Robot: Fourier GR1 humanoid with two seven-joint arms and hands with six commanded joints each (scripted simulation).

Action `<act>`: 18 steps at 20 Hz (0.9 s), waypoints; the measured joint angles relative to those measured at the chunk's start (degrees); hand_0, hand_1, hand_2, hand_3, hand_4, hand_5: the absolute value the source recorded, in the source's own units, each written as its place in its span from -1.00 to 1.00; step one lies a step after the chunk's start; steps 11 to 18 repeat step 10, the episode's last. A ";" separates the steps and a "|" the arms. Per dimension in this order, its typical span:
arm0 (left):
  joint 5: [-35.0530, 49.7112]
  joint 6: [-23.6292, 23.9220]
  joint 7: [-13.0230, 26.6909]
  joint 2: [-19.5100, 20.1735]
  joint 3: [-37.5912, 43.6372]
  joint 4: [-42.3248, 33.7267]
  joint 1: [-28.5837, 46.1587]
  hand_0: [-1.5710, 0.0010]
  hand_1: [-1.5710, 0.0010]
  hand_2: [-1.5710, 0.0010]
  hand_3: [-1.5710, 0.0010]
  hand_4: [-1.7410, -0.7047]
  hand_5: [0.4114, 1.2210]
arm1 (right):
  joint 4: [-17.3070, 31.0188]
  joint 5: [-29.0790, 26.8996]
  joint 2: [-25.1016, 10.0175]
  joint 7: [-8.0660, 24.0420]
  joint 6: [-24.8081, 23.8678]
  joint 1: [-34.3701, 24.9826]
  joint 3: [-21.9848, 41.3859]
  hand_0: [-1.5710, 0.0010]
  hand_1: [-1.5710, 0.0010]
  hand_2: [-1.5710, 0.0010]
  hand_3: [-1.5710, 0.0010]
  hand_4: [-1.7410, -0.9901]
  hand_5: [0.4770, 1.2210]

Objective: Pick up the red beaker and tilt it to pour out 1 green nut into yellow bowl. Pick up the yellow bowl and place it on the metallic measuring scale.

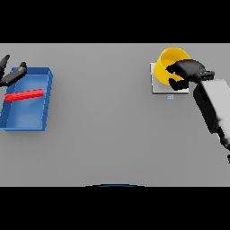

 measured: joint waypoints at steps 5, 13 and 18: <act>-0.13 -0.03 0.05 0.28 0.10 0.23 -0.34 1.00 1.00 1.00 1.00 0.75 -0.16 | -0.15 0.26 -0.23 0.17 1.05 -0.02 0.45 0.75 0.75 0.80 0.83 -0.19 -0.09; -0.26 0.33 -0.27 -0.05 -0.07 -0.06 0.24 1.00 1.00 1.00 1.00 0.75 -0.14 | 0.27 0.88 -0.94 0.16 2.71 -0.03 1.25 0.92 0.92 0.94 0.94 -0.07 -0.19; -0.26 0.33 -0.27 -0.05 -0.07 -0.06 0.24 1.00 1.00 1.00 1.00 0.75 -0.14 | 0.27 0.88 -0.94 0.16 2.71 -0.03 1.25 0.92 0.92 0.94 0.94 -0.07 -0.19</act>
